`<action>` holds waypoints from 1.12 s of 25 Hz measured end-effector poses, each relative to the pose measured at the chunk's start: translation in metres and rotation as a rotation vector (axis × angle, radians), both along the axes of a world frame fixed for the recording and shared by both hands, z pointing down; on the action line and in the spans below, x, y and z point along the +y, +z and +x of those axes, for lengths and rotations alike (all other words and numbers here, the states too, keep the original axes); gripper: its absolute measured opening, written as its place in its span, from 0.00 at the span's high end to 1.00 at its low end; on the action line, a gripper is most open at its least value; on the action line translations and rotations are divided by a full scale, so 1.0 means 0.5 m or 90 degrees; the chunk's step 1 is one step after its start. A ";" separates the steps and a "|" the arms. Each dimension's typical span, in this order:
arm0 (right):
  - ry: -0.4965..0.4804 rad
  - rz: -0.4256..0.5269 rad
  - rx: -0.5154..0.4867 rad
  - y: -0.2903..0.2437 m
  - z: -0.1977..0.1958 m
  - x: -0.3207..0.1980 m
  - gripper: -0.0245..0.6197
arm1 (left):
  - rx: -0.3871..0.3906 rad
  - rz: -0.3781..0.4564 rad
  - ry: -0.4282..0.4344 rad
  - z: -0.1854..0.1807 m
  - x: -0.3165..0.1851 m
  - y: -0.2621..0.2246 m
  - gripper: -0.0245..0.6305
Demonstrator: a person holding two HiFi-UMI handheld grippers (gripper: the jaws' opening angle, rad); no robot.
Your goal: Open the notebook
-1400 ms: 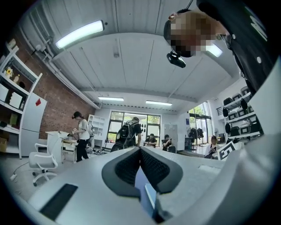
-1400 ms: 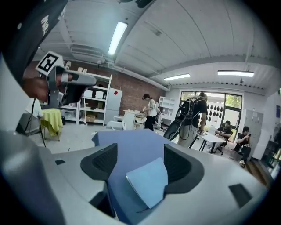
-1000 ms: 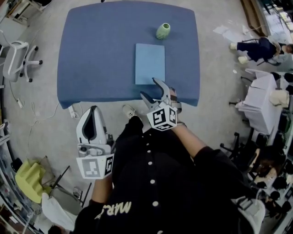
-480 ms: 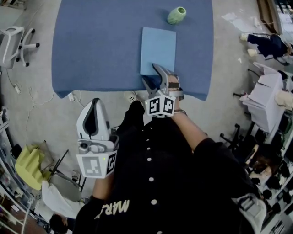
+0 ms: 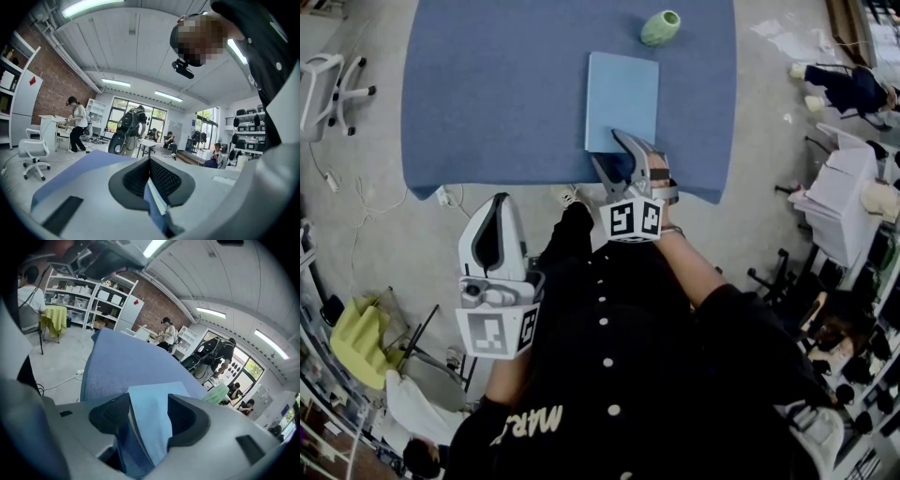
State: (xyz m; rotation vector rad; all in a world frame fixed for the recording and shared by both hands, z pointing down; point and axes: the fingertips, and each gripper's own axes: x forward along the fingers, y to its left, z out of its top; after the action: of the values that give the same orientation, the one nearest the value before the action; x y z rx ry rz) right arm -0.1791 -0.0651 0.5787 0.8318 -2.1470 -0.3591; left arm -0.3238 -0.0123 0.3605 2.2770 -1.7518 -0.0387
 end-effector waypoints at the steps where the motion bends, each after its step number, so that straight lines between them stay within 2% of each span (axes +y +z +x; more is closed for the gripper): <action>1: 0.001 0.002 -0.005 -0.004 0.003 0.001 0.56 | 0.000 0.000 0.001 0.003 -0.001 -0.001 0.96; 2: -0.002 0.006 -0.006 -0.007 0.005 0.002 0.56 | 0.000 0.001 0.002 0.005 -0.003 -0.003 0.96; 5: -0.020 0.019 -0.007 -0.011 -0.001 0.014 0.67 | -0.001 0.002 0.003 0.004 -0.005 -0.004 0.96; 9: -0.027 0.056 -0.005 -0.020 -0.008 0.026 0.90 | 0.003 -0.001 0.006 -0.001 -0.006 0.004 0.96; 12: -0.001 0.076 -0.022 -0.038 0.000 0.028 0.92 | 0.008 -0.001 0.005 0.000 0.001 0.005 0.96; 17: 0.056 0.076 -0.092 -0.080 0.029 0.022 0.94 | 0.013 0.002 0.006 0.014 0.008 0.000 0.96; 25: 0.174 0.070 -0.213 -0.157 0.129 0.016 0.94 | -0.001 0.018 0.040 0.078 -0.012 -0.036 0.96; 28: 0.230 0.045 -0.245 -0.169 0.182 0.018 0.94 | -0.011 0.020 0.060 0.115 -0.025 -0.048 0.96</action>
State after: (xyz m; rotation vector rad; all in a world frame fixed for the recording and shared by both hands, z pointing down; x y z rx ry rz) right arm -0.0879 -0.0559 0.4943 1.3963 -2.2745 -0.0911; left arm -0.2665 -0.0249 0.3363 2.3853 -1.6610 -0.0290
